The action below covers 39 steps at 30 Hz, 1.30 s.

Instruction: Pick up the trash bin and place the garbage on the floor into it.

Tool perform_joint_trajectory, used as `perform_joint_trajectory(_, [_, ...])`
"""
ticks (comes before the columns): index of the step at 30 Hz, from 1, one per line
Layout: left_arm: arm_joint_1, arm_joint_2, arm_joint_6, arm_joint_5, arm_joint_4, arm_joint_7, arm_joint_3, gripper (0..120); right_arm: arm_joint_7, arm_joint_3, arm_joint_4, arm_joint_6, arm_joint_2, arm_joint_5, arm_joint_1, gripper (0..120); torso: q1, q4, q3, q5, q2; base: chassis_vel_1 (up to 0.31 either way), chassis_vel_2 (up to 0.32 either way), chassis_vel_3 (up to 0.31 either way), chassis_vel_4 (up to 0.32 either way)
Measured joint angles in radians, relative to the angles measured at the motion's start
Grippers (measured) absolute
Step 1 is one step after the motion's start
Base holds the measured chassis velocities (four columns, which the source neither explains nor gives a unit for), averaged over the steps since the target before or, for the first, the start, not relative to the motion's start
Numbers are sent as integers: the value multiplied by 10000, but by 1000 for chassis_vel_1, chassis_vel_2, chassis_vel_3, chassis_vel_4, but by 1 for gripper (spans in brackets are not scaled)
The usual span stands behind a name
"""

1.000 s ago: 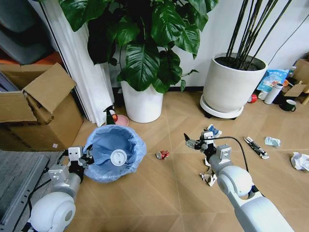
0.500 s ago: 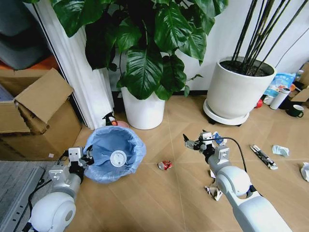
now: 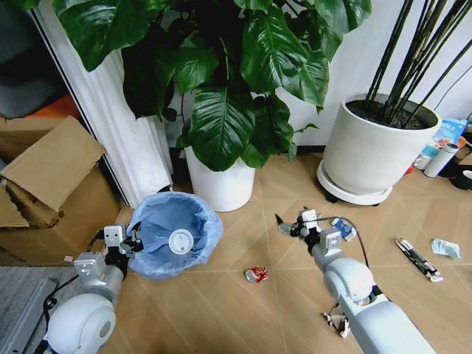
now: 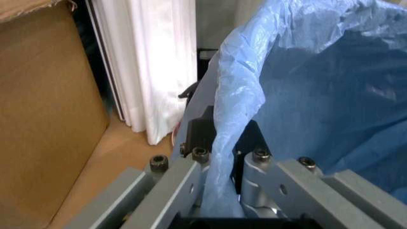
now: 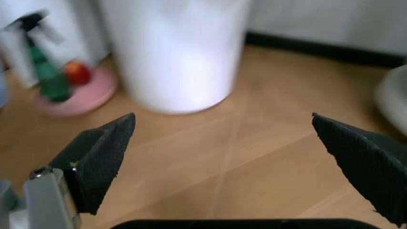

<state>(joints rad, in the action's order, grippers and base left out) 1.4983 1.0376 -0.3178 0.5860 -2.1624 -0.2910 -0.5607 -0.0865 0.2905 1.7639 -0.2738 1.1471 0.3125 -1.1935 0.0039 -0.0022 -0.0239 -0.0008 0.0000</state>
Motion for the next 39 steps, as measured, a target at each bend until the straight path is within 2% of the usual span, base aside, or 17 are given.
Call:
perform_joint_trajectory(1, [0,0,0,0,0,0,0,0,0,0,0,0,0,0,0,100,0,0,0,0,0,0,0,0,0])
perform_joint_trajectory(5, [53,-78,18,16,-15,-19,-55,0,-2473,-310,-1473,512,-415,-318,163,100,-2,-3,1,1,0,18,-27,-16,14])
perform_joint_trajectory(6, [53,-78,18,16,-15,-19,-55,0,-2473,-310,-1473,512,-415,-318,163,100,-2,-3,1,1,0,0,0,0,0])
perform_joint_trajectory(9, [66,-103,23,23,-22,-31,-56,0,-4005,-593,-2623,879,-618,-1032,695,100,-1,-3,0,1,0,0,0,0,0])
perform_joint_trajectory(11, [73,-103,25,25,-22,-33,-55,0,-4480,-838,-3088,989,-709,-1240,982,100,-1,-1,0,0,0,0,0,0,0])
perform_joint_trajectory(16, [77,-88,32,21,-12,-36,-46,0,-4820,-1347,-3676,1122,-883,-1323,1384,100,-1,0,-1,2,0,0,0,0,0])
perform_joint_trajectory(17, [77,-64,41,16,16,-38,-37,0,-5075,-1713,-4177,1325,-939,-1444,1699,100,-1,0,-1,-2,0,0,0,0,0])
perform_joint_trajectory(24, [69,-33,53,10,53,-43,-30,0,-5476,-1954,-4841,1513,-799,-1772,2066,100,-1,-1,-1,0,0,0,0,0,0])
perform_joint_trajectory(26, [51,-28,59,10,105,-43,-30,0,-5554,-2186,-5612,1610,-444,-1901,2460,100,-1,-1,-1,1,-1,0,0,0,0])
perform_joint_trajectory(28, [46,-25,62,10,118,-43,-31,0,-5556,-2236,-5759,1612,-364,-1909,2532,100,-1,0,-1,3,0,0,0,0,0])
perform_joint_trajectory(30, [-11,3,75,9,239,-43,-24,0,-5552,-2471,-6646,1640,121,-1904,2953,100,-1,-1,-1,4,0,0,0,0,0])
perform_joint_trajectory(32, [-23,10,78,8,259,-43,-17,0,-5552,-2507,-6768,1648,179,-1903,3013,100,-1,0,-1,5,0,0,0,0,0])
perform_joint_trajectory(33, [-49,44,81,0,320,-43,9,0,-5530,-2619,-7240,1719,392,-1914,3241,100,0,-1,-1,-7,0,0,0,0,0])
perform_joint_trajectory(35, [-53,77,91,-8,353,-41,16,0,-5512,-2638,-7650,1888,635,-1986,3437,100,0,-1,-2,4,-1,0,0,0,0])
perform_joint_trajectory(39, [-39,89,123,-13,383,-30,16,0,-5436,-2629,-8356,2044,1109,-2046,3813,100,0,-1,-1,1,0,0,0,0,0])
